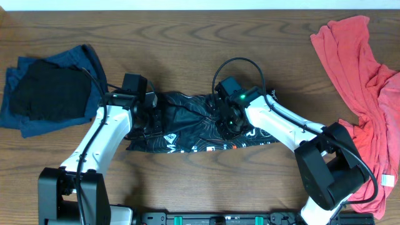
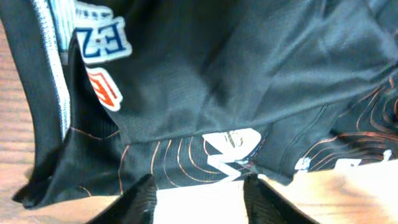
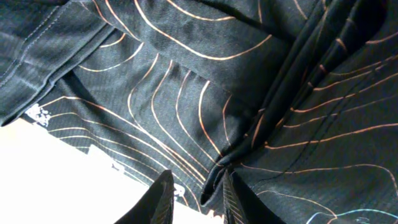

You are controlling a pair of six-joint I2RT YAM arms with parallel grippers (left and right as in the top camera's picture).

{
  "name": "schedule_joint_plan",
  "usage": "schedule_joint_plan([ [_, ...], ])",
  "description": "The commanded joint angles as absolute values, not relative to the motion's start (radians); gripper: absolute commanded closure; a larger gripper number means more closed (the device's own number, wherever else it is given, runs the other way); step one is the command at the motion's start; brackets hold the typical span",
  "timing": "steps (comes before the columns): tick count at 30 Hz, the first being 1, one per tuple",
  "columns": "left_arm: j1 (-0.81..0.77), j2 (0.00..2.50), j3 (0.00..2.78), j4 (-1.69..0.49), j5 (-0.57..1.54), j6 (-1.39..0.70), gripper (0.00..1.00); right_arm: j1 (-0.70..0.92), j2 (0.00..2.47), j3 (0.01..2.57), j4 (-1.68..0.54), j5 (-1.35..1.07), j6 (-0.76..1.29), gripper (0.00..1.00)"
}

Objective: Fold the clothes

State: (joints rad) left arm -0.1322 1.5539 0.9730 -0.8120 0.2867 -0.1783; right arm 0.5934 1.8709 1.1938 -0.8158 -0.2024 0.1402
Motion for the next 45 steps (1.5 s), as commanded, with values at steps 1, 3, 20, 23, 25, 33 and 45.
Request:
schedule_joint_plan([
  [1, -0.128, 1.536, 0.965, -0.832, 0.260, -0.176, 0.46, 0.603, 1.849, 1.196, -0.823, -0.207, 0.126, 0.73],
  [3, -0.128, 1.536, 0.965, -0.842, 0.183, -0.177, 0.44, 0.601, 1.804, 1.203, -0.827, -0.158, 0.142, 0.72],
  [20, -0.083, 1.607, 0.965, -0.625, 0.092, -0.097, 0.18, 0.563, 1.610, 1.201, -0.834, -0.042, 0.164, 0.61],
  [23, -0.043, 1.667, 0.965, -0.587, 0.093, -0.075, 0.18, 0.563, 1.610, 1.201, -0.834, -0.042, 0.164, 0.60],
  [25, -0.030, 1.696, 0.965, -0.568, 0.093, -0.071, 0.18, 0.563, 1.610, 1.201, -0.834, -0.042, 0.164, 0.60],
  [33, -0.022, 1.808, 0.965, -0.495, 0.175, -0.026, 0.17, 0.563, 1.610, 1.201, -0.834, -0.042, 0.164, 0.60],
  [45, -0.022, 1.907, 0.965, -0.522, 0.307, -0.027, 0.40, 0.563, 1.610, 1.200, -0.832, -0.041, 0.164, 0.60],
])
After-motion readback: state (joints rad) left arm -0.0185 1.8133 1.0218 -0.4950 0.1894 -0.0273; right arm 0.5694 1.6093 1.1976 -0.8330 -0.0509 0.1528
